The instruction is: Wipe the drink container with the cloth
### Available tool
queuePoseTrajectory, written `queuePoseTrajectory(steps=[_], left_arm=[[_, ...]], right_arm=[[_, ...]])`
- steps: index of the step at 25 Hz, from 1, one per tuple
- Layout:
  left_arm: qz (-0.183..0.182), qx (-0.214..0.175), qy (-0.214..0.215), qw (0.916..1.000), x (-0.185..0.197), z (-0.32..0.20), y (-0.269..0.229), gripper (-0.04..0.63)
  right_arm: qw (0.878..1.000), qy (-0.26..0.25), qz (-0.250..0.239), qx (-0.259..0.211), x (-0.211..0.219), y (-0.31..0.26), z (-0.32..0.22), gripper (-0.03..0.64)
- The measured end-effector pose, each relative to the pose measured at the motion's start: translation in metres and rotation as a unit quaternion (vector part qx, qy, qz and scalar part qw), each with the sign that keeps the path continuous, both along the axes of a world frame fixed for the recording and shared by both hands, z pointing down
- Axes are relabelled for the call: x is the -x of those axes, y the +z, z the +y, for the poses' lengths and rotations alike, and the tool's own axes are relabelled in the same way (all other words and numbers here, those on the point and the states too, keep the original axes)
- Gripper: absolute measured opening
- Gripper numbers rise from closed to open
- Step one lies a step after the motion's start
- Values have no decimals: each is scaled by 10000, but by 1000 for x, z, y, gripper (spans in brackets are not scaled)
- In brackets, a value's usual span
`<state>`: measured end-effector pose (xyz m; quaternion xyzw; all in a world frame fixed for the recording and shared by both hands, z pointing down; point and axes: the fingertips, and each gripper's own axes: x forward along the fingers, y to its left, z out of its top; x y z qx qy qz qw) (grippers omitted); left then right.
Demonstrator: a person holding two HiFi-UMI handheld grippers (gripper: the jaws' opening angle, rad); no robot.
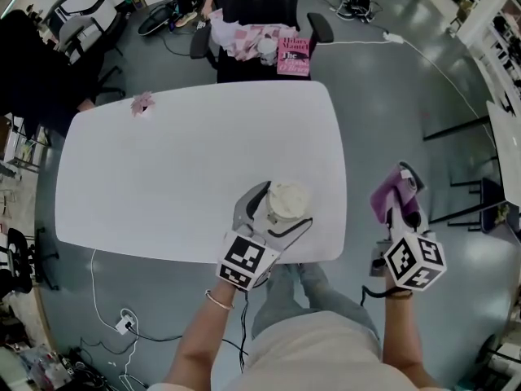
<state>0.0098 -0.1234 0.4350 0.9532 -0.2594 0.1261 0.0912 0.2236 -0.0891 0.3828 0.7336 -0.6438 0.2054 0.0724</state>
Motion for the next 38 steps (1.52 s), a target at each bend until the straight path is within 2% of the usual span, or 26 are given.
queuePoseTrajectory(steps=[10,24,32,38], left_arm=[[-24,-85,-66,9999,-1,-3,5,429],[117,-256,-114,9995,-2,0,3,425],[200,-301,-129,9993,0,-1,7,425],[200,-302,-125,9993,0,-1,8,425]], right_arm=[[9999,-33,0,103,-4,9,-1,63],[9987,-424,28,295,9,8,-7,63],[9919,-1136,44,561,33,7,-16,63],[9740,-2128,86,778,66,-4,-33,63]])
